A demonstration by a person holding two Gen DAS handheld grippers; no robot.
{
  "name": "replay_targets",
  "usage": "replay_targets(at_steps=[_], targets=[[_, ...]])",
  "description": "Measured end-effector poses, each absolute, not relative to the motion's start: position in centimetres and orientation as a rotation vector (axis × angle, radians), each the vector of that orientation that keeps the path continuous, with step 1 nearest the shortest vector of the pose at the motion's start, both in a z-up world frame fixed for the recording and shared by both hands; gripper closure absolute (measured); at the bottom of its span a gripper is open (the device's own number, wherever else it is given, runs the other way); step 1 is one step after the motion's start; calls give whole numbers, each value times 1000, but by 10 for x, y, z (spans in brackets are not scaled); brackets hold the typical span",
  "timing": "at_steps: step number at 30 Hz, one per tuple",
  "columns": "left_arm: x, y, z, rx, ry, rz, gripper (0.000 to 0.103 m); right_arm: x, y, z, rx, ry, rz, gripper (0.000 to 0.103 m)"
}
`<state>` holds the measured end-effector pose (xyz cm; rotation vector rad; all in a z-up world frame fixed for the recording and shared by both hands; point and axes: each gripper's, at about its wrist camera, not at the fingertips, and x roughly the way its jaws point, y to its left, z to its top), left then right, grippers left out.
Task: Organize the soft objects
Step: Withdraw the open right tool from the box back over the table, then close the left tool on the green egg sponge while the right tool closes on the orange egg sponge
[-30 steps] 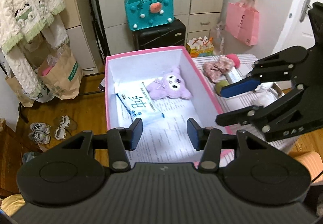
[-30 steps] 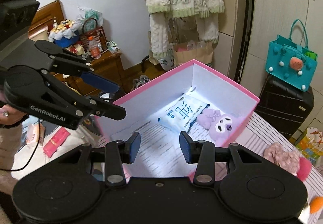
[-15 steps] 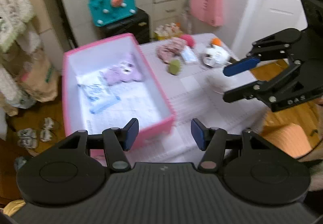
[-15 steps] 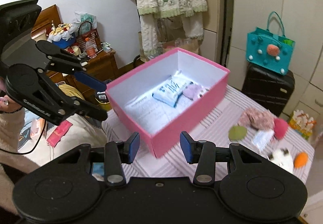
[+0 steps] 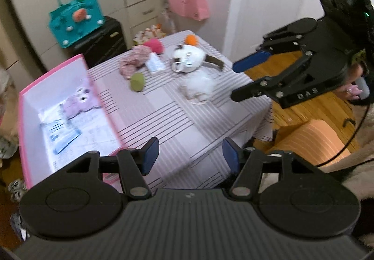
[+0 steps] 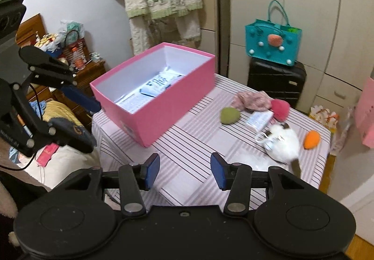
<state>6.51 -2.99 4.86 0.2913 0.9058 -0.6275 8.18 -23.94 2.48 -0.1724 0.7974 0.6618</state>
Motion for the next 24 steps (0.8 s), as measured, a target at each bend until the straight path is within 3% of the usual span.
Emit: replay_targets(at_steps=[6,15,24], targets=[[81,-64,37,302,910,-687,44,91,-268,12,-158,757,634,47],[117,-89,14,301,726,-602,44,133,-308,-12,-134,690,588,46],[166,-96,-27,203,667,-450,44,177,-335,-39,-121,602,530,43]])
